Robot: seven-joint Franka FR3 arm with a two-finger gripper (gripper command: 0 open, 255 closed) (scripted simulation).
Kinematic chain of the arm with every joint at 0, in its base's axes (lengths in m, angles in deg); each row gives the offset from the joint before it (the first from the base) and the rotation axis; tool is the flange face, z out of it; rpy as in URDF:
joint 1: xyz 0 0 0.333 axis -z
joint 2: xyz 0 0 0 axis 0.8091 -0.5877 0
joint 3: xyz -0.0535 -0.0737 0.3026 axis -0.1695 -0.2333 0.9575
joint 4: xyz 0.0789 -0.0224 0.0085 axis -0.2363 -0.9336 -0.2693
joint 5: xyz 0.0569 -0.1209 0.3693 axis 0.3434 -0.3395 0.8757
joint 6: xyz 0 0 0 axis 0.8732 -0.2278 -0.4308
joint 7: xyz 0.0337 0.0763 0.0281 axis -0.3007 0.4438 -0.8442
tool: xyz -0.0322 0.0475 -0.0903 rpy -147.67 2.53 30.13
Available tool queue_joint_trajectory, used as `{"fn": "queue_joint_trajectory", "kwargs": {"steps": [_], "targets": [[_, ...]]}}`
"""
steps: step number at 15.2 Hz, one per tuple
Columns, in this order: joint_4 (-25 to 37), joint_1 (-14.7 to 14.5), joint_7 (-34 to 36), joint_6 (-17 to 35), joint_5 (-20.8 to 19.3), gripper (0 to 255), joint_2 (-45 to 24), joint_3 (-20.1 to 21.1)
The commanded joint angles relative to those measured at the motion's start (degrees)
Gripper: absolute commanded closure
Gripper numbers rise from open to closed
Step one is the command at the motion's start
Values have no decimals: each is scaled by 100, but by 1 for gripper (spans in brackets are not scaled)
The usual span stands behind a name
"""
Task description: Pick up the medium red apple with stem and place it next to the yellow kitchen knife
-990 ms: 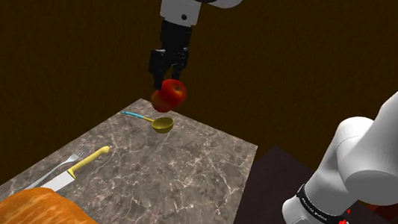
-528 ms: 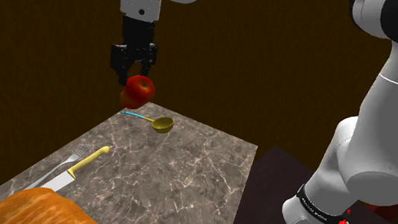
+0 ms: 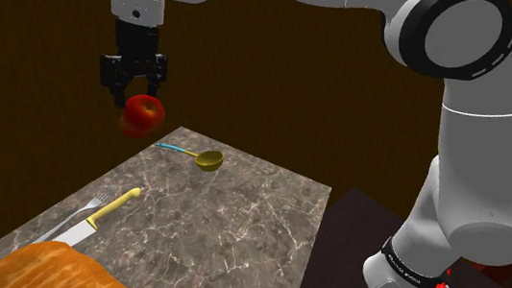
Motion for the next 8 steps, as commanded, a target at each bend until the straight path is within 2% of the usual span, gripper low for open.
{"fn": "queue_joint_trajectory", "kwargs": {"steps": [1,8], "targets": [[-114,1,-15,144,0,255,-27,-2],[-650,11,-77,677,17,255,-29,-5]]}}
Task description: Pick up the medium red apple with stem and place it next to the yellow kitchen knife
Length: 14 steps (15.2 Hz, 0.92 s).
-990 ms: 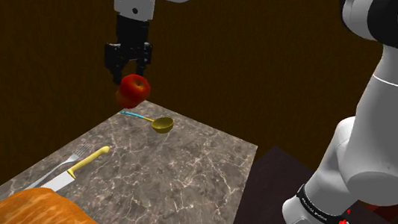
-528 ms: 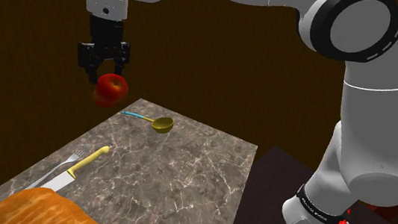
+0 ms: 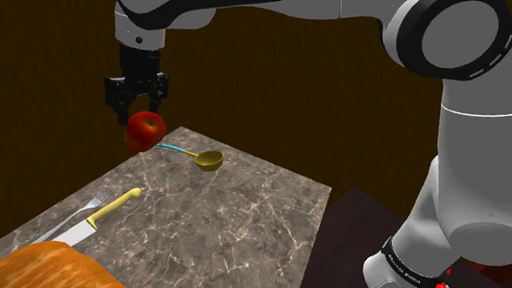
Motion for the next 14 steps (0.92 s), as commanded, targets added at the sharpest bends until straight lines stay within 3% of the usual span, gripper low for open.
{"fn": "queue_joint_trajectory", "kwargs": {"steps": [1,14], "targets": [[-154,4,-18,149,7,255,8,0],[-866,4,-117,1052,19,255,-190,-8]]}}
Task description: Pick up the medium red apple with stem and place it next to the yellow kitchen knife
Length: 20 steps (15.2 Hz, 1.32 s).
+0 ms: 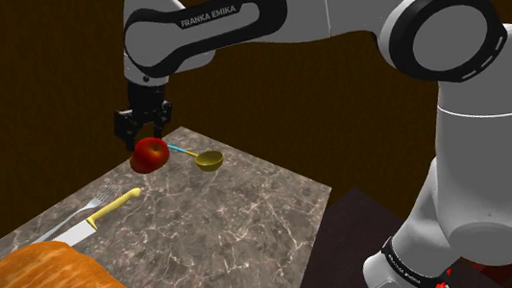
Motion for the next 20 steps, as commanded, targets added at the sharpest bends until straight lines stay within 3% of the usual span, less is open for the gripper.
{"fn": "queue_joint_trajectory", "kwargs": {"steps": [1,8,16,17,20], "targets": [[-59,-4,-11,123,-3,255,-62,-2],[-319,-11,-58,572,-4,255,-255,-9],[-334,-12,-61,602,-4,255,-270,-9],[-334,-12,-61,602,-4,0,-270,-9],[-334,-12,-61,602,-4,0,-270,-9]]}}
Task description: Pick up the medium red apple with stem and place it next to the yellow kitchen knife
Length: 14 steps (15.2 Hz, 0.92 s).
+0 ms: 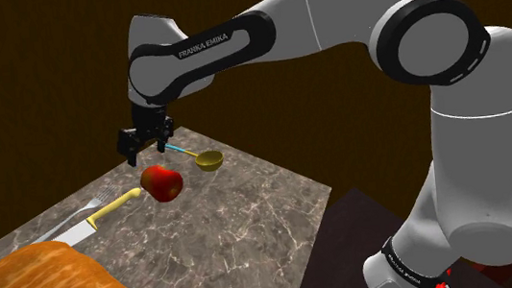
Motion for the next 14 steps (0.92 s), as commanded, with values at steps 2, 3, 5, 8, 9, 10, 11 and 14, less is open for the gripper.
{"fn": "queue_joint_trajectory", "kwargs": {"steps": [2,3,5,8,9,10,11,14], "targets": [[0,0,0,0,0,0,0,0],[44,19,-5,-144,9,0,100,1],[157,57,-13,-442,25,0,281,1],[210,71,-16,-562,30,0,348,1],[212,71,-16,-562,30,0,347,0],[212,71,-16,-563,30,0,347,0],[212,71,-16,-563,30,0,347,0],[212,71,-16,-563,30,0,347,0]]}}
